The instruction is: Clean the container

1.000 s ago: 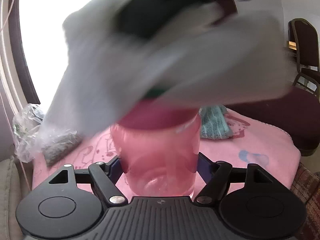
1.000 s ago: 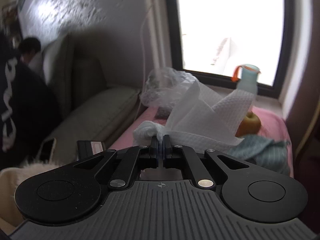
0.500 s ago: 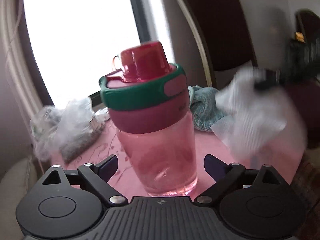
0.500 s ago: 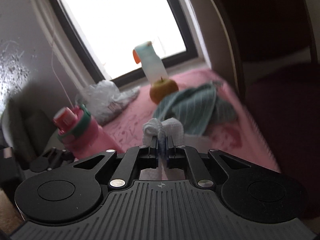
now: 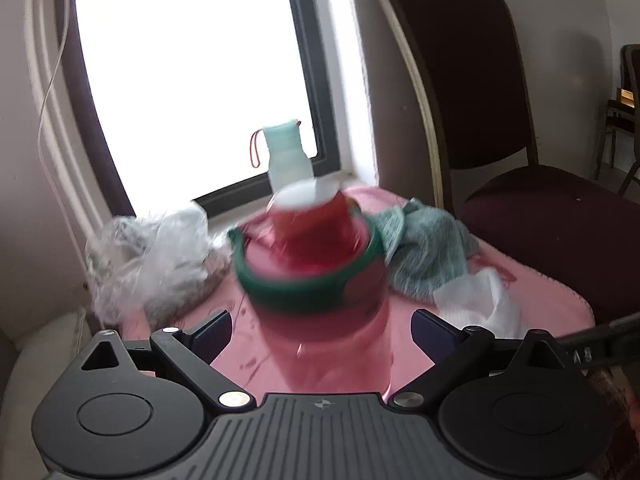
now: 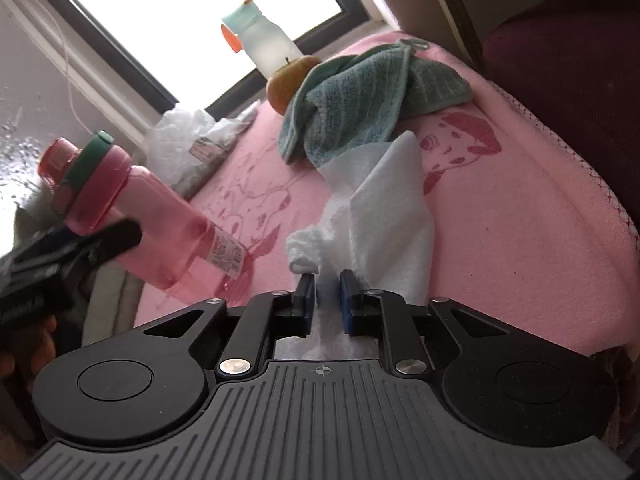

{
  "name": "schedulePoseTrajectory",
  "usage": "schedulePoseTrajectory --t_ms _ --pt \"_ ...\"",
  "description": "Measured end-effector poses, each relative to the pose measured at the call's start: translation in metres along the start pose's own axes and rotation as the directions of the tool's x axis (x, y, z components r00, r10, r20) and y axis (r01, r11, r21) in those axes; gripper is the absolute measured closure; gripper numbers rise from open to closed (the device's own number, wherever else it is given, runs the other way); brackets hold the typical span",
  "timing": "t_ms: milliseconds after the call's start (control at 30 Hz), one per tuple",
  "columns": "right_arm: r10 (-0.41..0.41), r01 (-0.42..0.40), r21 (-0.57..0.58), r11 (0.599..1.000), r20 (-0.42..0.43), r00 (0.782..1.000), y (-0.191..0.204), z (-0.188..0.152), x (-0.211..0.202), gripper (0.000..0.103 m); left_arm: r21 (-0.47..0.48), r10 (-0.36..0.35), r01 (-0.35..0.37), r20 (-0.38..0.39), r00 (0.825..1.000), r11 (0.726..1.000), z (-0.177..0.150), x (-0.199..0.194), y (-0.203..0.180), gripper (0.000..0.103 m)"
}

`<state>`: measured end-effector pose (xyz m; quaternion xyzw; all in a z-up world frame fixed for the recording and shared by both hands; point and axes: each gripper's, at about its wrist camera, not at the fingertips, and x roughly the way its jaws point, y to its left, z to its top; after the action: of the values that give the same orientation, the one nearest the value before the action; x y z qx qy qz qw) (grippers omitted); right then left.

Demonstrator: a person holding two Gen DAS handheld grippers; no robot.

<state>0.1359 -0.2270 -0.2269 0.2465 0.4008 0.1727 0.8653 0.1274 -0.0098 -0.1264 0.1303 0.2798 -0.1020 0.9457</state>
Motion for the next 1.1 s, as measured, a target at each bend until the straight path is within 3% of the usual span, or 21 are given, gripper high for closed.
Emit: schedulePoseTrajectory --t_ms 100,133,200,333,400,500,533,733,800,900,967,1000,1067,1100 --pt "0.023 -0.023 -0.015 1.0 0.007 1.0 0.001 0.001 -0.004 0.064 0.033 0.004 -0.004 0.008 1.0 0.999 0.005 0.006 -0.004 0.009" --pt "0.031 -0.031 -0.019 0.999 0.012 0.999 0.001 0.001 -0.005 0.057 0.014 0.002 -0.002 0.003 1.0 1.0 0.006 0.008 -0.001 0.024" --pt "0.039 -0.038 -0.033 0.999 0.024 0.999 0.004 0.001 -0.01 0.051 -0.041 -0.008 0.007 -0.011 1.0 0.999 0.007 0.012 0.01 0.029" --pt "0.052 -0.049 -0.065 0.997 0.048 0.998 0.01 0.002 -0.018 0.048 -0.177 -0.036 0.032 -0.015 0.999 0.984 0.003 0.009 0.038 0.028" --pt "0.06 -0.055 -0.076 0.996 0.064 0.996 0.013 0.002 -0.022 0.041 -0.257 -0.046 0.042 -0.007 0.999 0.966 -0.002 0.005 0.053 0.028" --pt "0.05 -0.039 -0.094 0.995 0.113 0.992 0.017 0.004 -0.03 0.012 -0.403 -0.059 0.056 0.004 0.998 0.914 -0.014 -0.001 0.078 0.028" --pt "0.036 -0.022 -0.106 0.994 0.135 0.99 0.018 0.004 -0.031 0.011 -0.447 -0.065 0.061 0.007 0.998 0.892 -0.018 -0.002 0.086 0.028" --pt "-0.059 0.096 -0.287 0.953 0.134 0.989 0.033 0.002 -0.01 0.011 -0.645 -0.08 0.084 0.036 0.996 0.76 -0.042 -0.003 0.118 0.028" --pt "-0.046 0.099 -0.385 0.917 0.143 0.989 0.041 -0.001 -0.001 0.011 -0.691 -0.081 0.089 0.044 0.996 0.718 -0.048 -0.002 0.125 0.028" --pt "-0.057 0.133 -0.528 0.839 0.157 0.986 0.053 -0.009 0.015 0.013 -0.724 -0.081 0.092 0.05 0.995 0.683 -0.053 0.0 0.13 0.028" --pt "-0.101 0.166 -0.582 0.796 0.142 0.985 0.056 -0.011 0.028 0.027 -0.73 -0.082 0.096 0.054 0.995 0.677 -0.055 0.0 0.131 0.028" --pt "-0.119 0.168 -0.59 0.79 0.122 0.985 0.055 -0.011 0.033 0.043 -0.732 -0.083 0.099 0.057 0.995 0.674 -0.056 0.0 0.132 0.028" --pt "-0.124 0.162 -0.562 0.811 0.107 0.987 0.049 -0.008 0.035 0.053 -0.734 -0.086 0.105 0.064 0.994 0.671 -0.058 -0.001 0.134 0.028" --pt "-0.122 0.162 -0.537 0.828 0.11 0.986 0.046 -0.006 0.033 0.066 -0.739 -0.086 0.107 0.066 0.994 0.665 -0.059 -0.001 0.135 0.028"
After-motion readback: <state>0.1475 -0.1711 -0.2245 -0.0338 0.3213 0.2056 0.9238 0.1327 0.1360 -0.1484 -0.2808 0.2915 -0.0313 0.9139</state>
